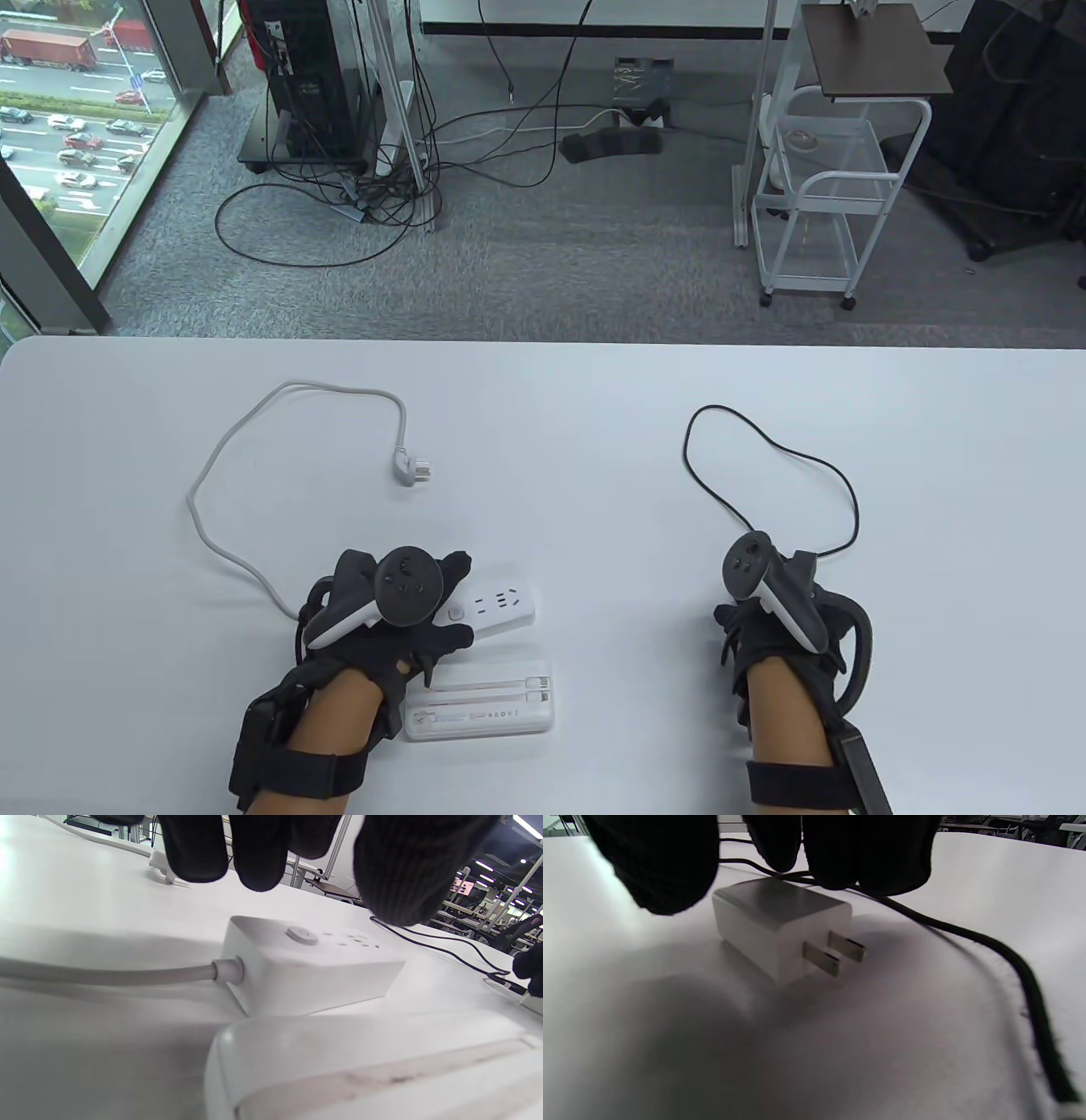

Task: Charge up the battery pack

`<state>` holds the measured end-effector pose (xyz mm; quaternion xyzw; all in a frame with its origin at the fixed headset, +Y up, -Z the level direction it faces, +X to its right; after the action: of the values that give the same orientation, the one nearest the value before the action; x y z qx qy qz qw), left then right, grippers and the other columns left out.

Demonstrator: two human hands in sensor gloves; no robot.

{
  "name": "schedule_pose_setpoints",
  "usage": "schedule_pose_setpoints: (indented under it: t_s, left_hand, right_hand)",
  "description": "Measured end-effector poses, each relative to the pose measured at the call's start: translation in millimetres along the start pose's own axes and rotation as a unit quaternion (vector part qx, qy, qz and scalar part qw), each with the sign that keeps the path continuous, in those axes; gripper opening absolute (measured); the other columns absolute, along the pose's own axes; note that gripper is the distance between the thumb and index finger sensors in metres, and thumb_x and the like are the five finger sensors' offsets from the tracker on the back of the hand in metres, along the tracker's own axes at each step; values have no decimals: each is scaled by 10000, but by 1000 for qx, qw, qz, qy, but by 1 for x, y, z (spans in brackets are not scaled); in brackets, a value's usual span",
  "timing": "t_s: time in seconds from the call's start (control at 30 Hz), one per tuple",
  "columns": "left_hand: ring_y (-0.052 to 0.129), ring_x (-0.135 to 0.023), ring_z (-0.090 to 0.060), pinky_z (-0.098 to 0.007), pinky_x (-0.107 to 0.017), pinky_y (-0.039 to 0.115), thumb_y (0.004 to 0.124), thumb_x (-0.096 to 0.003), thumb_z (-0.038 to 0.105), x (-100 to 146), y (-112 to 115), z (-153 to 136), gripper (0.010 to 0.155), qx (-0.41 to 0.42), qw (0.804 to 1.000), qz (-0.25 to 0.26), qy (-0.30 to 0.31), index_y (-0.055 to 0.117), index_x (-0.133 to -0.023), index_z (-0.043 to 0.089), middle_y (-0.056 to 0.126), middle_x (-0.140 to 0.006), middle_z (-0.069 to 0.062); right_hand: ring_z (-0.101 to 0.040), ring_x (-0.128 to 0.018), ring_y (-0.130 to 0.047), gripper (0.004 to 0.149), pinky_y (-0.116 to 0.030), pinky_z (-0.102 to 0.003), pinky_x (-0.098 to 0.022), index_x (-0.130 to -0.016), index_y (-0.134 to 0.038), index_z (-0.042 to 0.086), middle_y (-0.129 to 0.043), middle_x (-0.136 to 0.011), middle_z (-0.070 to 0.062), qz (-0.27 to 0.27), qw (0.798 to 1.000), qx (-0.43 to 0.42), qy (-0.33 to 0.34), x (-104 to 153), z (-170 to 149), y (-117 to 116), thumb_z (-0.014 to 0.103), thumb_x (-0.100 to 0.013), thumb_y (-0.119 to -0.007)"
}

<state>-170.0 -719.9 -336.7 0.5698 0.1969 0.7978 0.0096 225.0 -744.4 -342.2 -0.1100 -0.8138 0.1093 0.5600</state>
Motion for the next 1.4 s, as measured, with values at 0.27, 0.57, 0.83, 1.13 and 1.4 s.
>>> schedule_pose_setpoints:
  t_s: [0.27,0.57,0.83,1.13,1.4]
  left_hand:
    - [730,-1002,-403,-669,-706,536,868,-437,579,2,-2,-9,866,19,1000,-2,-10,506,-1153,252,672,-1140,-66]
    - [732,-999,-410,-671,-705,534,867,-439,575,-1,2,-7,852,15,1000,-18,-8,518,-1151,264,682,-1136,-74]
    - [732,-995,-414,-674,-706,527,866,-441,556,-8,13,-5,784,-2,999,-48,-12,581,-1129,311,693,-1125,-90]
    - [690,-1012,-427,-685,-711,503,835,-458,512,-15,25,-2,734,-3,997,-70,12,562,-1123,365,623,-1155,-122]
    - [784,-961,-379,-674,-706,540,821,-468,488,-20,27,-6,711,2,997,-71,4,552,-1118,384,691,-1120,-104]
  right_hand:
    - [-412,-746,-904,741,-561,-715,-649,-996,-630,162,-837,-901,-152,-11,999,42,-18,-3,4,-8,541,-391,-826]
    - [-387,-682,-931,695,-606,-689,-634,-990,-626,143,-867,-851,-135,-54,998,15,-6,0,6,2,463,-408,-832]
    - [-444,-687,-862,630,-566,-724,-613,-1006,-600,135,-771,-893,-198,-119,973,-196,37,16,-2,25,390,-445,-734]
    - [-510,-800,-808,600,-548,-745,-622,-994,-535,237,-680,-979,-219,-42,952,-285,101,23,16,21,315,-442,-757]
    - [-525,-897,-762,597,-559,-679,-669,-964,-527,236,-637,-1024,-219,-3,933,-294,208,40,58,31,224,-428,-790]
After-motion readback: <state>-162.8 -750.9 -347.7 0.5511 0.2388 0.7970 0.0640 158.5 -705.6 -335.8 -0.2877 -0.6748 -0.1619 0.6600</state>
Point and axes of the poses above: the tracker on the back of each hand, its own z axis roughly to the thumb side, its own x axis roughly from the fingertips to the wrist, y = z × x, the point moved 4 cm from there along -x, roughly from the wrist to the fingertips
